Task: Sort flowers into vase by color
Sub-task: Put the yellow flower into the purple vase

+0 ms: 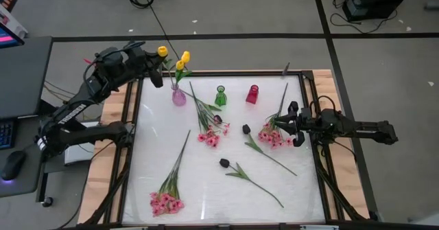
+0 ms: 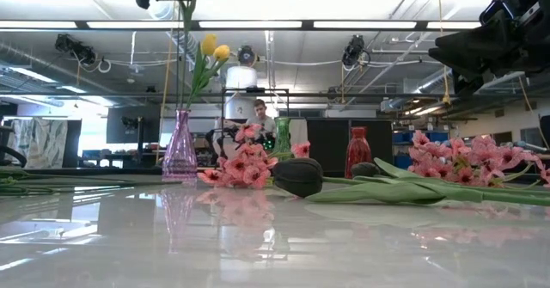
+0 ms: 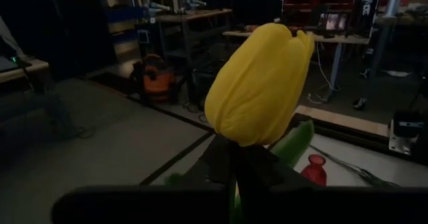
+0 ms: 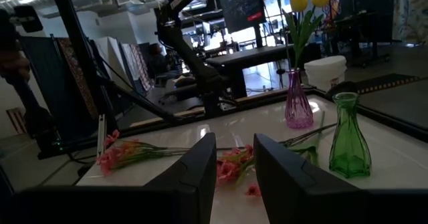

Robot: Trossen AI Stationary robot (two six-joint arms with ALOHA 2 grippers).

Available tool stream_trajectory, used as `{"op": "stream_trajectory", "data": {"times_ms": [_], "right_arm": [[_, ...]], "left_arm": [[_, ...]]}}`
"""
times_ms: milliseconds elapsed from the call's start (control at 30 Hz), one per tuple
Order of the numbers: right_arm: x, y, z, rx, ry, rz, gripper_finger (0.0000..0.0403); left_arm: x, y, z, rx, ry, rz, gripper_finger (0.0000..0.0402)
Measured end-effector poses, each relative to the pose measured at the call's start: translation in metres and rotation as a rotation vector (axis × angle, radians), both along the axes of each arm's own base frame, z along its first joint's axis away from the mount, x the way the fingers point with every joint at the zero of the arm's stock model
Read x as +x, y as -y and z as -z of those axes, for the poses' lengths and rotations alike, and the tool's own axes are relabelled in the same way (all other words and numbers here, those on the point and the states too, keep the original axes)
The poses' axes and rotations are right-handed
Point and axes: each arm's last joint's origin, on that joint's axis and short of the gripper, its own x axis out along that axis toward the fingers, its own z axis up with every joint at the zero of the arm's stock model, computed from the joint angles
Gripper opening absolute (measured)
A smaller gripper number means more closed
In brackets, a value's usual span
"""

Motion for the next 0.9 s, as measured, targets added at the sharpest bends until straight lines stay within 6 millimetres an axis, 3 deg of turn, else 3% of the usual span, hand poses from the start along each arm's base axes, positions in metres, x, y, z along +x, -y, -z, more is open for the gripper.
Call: {"op": "stream_trajectory", "data": {"times_ms": [900], "right_arm": [[0.0, 0.0, 0.0, 0.0, 0.0, -0.003, 0.011]], "left_arm": [[0.01, -0.008, 0.062, -0.127, -0.116, -0.003, 0.0016]]}}
